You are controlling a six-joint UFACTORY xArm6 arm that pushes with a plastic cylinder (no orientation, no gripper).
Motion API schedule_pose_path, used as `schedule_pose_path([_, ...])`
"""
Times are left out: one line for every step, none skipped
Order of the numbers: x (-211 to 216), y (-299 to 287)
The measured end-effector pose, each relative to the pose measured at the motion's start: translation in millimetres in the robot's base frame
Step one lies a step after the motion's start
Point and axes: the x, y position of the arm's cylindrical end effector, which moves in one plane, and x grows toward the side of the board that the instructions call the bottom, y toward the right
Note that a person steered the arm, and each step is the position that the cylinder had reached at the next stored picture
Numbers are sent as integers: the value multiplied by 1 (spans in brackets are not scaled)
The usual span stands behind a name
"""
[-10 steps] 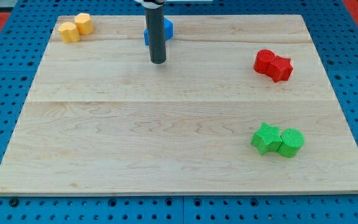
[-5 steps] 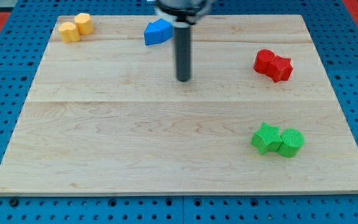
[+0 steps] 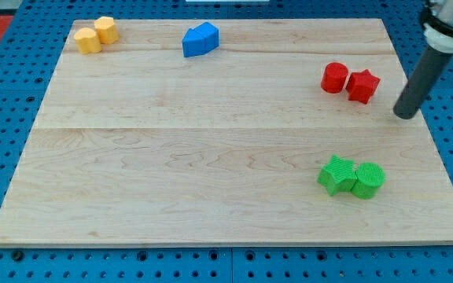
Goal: Slide the red circle into the blue cube
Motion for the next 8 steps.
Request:
schedule_pose_path([-20,-27])
schedule_pose_path([-24,-17])
schedule_pose_path([-24,-3])
schedule_pose_path([-41,-22])
schedule_pose_path([-49,-69])
schedule_pose_path([-67,-104])
schedule_pose_path([-101,-105])
schedule_pose_path([-106,-105])
